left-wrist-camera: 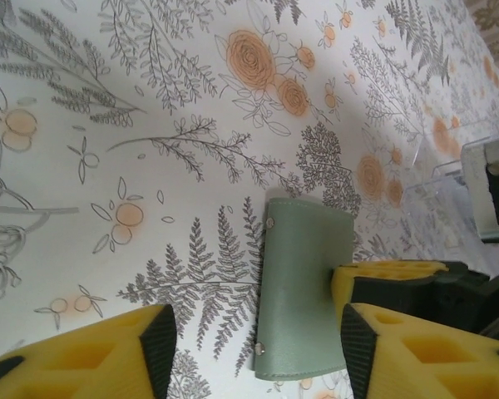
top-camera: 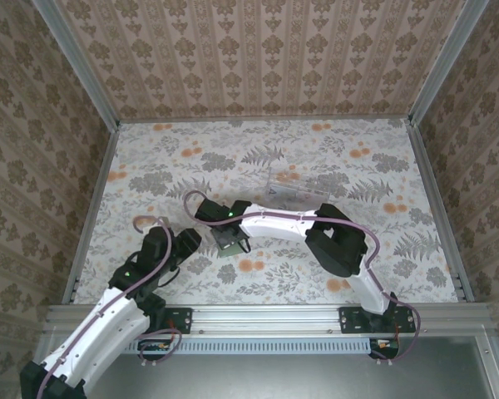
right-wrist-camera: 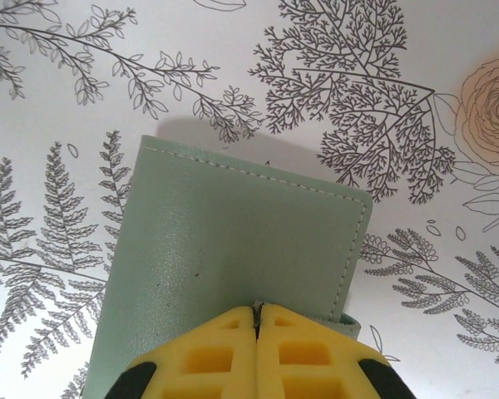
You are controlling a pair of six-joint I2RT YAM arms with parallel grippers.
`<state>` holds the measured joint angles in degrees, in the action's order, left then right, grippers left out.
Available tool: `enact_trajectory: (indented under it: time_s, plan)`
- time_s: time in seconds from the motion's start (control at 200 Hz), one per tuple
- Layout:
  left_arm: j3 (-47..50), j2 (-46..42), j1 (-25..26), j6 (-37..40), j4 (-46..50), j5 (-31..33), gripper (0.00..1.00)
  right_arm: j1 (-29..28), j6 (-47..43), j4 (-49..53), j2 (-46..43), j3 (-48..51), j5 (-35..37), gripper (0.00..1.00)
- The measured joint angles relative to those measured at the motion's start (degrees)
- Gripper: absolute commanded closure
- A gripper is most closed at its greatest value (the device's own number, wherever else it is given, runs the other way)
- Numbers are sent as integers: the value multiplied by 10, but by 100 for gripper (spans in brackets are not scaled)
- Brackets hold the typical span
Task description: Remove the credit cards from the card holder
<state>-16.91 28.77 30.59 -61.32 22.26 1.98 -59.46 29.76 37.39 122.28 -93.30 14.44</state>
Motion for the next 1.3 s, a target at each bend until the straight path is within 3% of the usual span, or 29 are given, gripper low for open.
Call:
enact_trajectory:
  time_s: [0.155, 0.37, 0.615, 1.04, 1.3]
  plan:
    - [32, 40, 4, -22, -68, -26, 100, 8, 2, -51, -36, 56, -39, 100]
    - [37, 162, 56, -50, -170, -34, 100, 27, 10, -113, -61, 103, -106, 100]
    - [17, 310, 96, -75, -266, -34, 100, 35, 20, -149, -66, 121, -137, 100]
    - [-14, 376, 132, -138, -269, 21, 100, 62, 49, -236, -98, 195, -196, 100]
    - [-30, 401, 134, -165, -263, 32, 100, 126, 96, -325, -159, 297, -271, 100]
